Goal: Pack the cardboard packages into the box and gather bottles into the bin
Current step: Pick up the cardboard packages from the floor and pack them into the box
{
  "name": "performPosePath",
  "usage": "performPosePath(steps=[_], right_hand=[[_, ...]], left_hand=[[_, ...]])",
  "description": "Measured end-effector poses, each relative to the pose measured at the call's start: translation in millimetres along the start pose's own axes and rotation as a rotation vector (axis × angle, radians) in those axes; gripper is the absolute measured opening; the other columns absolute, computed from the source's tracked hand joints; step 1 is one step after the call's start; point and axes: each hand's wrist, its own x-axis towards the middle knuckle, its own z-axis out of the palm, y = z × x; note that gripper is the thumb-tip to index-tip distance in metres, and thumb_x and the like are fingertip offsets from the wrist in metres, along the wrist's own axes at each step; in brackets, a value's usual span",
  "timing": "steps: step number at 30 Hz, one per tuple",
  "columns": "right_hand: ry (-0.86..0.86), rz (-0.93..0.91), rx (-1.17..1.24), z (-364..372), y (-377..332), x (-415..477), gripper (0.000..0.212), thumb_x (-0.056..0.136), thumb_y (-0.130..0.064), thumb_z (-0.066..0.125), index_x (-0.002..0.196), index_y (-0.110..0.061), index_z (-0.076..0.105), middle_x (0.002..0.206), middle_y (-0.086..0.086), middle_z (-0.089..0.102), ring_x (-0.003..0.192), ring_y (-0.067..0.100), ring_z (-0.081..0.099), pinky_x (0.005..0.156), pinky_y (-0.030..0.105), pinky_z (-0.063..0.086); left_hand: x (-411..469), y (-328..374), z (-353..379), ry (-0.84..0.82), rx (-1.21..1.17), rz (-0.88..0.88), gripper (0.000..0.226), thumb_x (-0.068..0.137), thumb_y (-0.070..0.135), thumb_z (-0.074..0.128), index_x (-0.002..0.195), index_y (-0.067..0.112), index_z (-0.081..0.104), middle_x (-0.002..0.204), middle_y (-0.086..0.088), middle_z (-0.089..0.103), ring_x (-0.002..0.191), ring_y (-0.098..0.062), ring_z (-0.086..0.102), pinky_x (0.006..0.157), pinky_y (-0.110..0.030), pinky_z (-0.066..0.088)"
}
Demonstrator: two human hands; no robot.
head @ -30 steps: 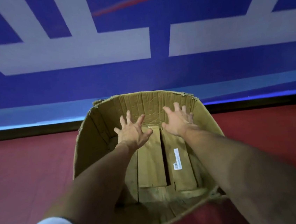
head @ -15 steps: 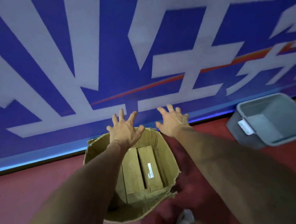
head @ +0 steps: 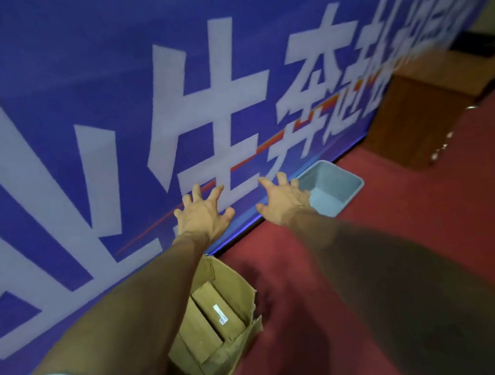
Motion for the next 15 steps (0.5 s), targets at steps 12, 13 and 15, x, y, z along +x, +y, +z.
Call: performPosePath(steps=[12, 13, 15], right_hand=[[0.14, 0.426, 0.06, -50, 167, -176, 0.067, 0.091, -0.053, 0.056, 0.15, -0.036, 0.03, 0.16, 0.006, 0.016, 0.143, 0.041, 0.016, 0.111, 0.061, 0.023], [0.146, 0.466, 0.065, -50, 184, -198, 0.067, 0.092, -0.053, 0.056, 0.151, -0.036, 0.029, 0.16, 0.006, 0.016, 0.143, 0.041, 0.017, 0.11, 0.061, 0.023], [0.157, 0.553, 0.058, -47, 218, -247, 0.067, 0.093, -0.054, 0.054, 0.152, -0.037, 0.028, 0.16, 0.007, 0.017, 0.143, 0.041, 0.018, 0.109, 0.063, 0.023]], left_hand=[[-89, 198, -6, -0.069, -0.018, 0.438, 0.067, 0.092, 0.054, 0.051, 0.153, 0.04, 0.028, 0.164, -0.011, 0.01, 0.149, -0.036, 0.008, 0.113, -0.064, 0.024], [-105, 215, 0, -0.082, -0.019, 0.471, 0.066, 0.092, 0.054, 0.051, 0.153, 0.041, 0.028, 0.164, -0.011, 0.01, 0.149, -0.036, 0.008, 0.113, -0.064, 0.024], [-141, 249, 11, -0.109, -0.006, 0.532, 0.066, 0.093, 0.054, 0.05, 0.153, 0.042, 0.027, 0.165, -0.011, 0.009, 0.15, -0.035, 0.007, 0.113, -0.064, 0.023]])
